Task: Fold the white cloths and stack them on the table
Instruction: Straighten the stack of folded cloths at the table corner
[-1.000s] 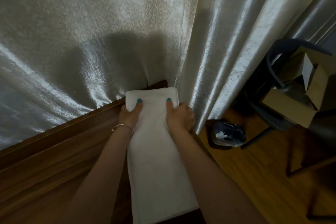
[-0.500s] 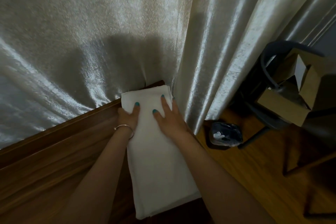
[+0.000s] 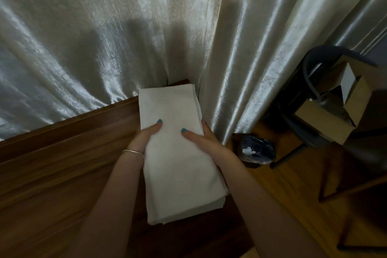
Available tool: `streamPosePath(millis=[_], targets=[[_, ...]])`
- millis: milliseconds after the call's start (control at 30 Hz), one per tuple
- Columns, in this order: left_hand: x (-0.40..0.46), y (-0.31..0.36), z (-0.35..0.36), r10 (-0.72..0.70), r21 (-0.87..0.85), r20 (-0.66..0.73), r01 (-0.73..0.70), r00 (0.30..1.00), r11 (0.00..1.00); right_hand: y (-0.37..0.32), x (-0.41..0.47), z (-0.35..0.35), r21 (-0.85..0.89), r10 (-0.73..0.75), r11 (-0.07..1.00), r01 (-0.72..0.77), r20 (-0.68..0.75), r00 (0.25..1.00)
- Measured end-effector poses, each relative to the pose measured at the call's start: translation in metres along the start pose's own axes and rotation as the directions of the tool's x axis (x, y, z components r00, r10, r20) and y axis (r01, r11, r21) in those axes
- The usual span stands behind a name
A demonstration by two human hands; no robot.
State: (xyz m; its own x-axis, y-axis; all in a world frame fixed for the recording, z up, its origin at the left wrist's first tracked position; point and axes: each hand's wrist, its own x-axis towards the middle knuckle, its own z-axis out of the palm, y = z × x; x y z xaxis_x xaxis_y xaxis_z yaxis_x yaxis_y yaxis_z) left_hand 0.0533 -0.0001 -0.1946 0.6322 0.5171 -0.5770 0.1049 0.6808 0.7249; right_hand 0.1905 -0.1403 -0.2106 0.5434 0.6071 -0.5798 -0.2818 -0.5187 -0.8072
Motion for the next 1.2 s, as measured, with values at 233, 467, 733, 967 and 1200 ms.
streamPosePath(millis=[233,467,733,967,1200], targets=[[-0.006,-0.013,0.003,0.071,-0.086,-0.069,-0.077,0.995,0.993,-0.014,-0.008,-0.011,-0.041,-0.041,0.998,0.045,0.106,0.993],[-0.001,-0.019,0.016,0.096,-0.170,-0.126,-0.117,0.987,0.978,-0.037,0.007,-0.031,-0.160,-0.037,0.984,0.076,0.236,0.971],[0.012,-0.014,0.023,0.096,-0.130,-0.130,-0.113,0.987,0.985,-0.027,0.018,-0.033,-0.147,-0.058,0.986,0.080,0.150,0.987],[0.020,-0.012,0.021,0.079,-0.127,-0.104,-0.092,0.991,0.988,-0.029,0.038,-0.033,-0.176,-0.033,0.982,0.066,0.183,0.983],[0.006,0.006,0.034,0.263,0.304,-0.319,-0.165,0.911,0.938,-0.058,0.009,-0.037,-0.455,-0.245,0.858,0.240,0.049,0.968]])
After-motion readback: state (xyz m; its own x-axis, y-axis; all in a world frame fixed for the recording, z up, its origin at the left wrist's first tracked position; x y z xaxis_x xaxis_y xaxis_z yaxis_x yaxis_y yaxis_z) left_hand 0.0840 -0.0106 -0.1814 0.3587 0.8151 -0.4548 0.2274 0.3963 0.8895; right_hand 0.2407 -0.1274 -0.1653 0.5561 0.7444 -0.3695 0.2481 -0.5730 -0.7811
